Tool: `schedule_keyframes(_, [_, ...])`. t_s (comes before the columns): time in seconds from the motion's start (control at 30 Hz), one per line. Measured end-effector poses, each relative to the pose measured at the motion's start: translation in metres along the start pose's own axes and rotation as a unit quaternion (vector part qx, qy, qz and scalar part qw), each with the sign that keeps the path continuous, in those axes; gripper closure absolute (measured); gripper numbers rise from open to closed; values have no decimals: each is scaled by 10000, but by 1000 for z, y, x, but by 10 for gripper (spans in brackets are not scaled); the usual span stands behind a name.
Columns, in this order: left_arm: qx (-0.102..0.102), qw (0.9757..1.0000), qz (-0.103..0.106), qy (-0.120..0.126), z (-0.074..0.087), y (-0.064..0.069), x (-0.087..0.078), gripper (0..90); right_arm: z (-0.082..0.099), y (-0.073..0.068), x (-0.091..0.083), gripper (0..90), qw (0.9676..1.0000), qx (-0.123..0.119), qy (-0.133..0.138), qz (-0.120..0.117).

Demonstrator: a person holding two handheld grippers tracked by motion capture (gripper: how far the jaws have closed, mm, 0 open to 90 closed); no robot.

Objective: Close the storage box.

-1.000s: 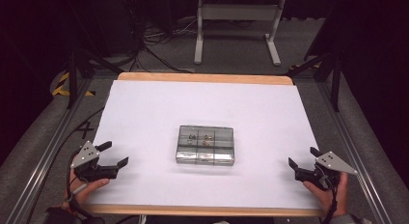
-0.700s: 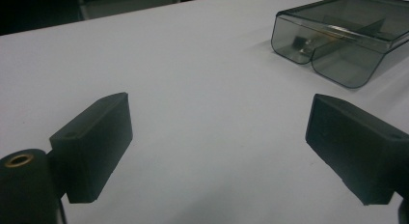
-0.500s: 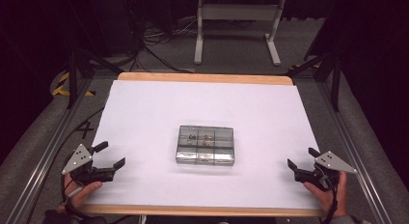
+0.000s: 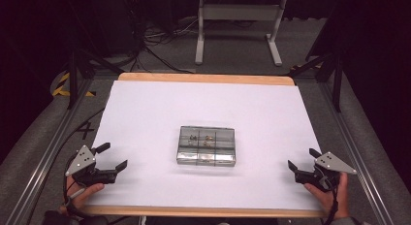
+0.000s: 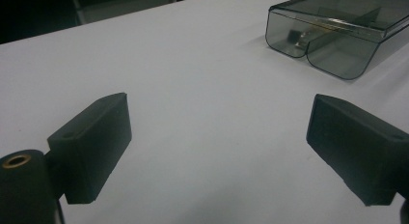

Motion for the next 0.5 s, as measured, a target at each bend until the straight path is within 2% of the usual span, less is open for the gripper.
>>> schedule_keyframes(0.1, [-4,9999,-88,53,-1,-1,0,98,0,-1,0,87,10000,4,-14,-40])
schedule_keyframes(0.5, [-37,10000,-57,7,0,-1,1,79,1,-1,1,67,9999,-102,-73,61])
Point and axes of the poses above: each handheld gripper's, and its own axes: x roughly forward along the jaws, z roughly out of its underside, y roughly to its right, the point moved 10 cm from there along x, roughly forward along the jaws, and after that the axes turned 6 degrees about y, right-handed, at the moved point
